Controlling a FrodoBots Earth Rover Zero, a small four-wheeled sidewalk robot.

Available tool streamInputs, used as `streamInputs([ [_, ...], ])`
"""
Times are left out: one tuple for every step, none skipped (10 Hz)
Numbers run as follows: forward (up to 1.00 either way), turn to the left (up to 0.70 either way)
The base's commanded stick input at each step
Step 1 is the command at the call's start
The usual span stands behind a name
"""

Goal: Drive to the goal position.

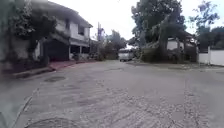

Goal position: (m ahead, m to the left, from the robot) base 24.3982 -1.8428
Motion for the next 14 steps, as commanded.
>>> streamInputs([
  [0.70, 0.35],
  [0.70, 0.35],
  [0.70, 0.31],
  [0.70, 0.00],
  [0.70, 0.00],
  [0.70, 0.00],
  [0.70, 0.00],
  [0.70, 0.00],
  [0.70, 0.00],
  [0.70, 0.00],
  [0.70, 0.00],
  [0.70, 0.00],
  [0.70, 0.00],
  [0.70, 0.00],
])
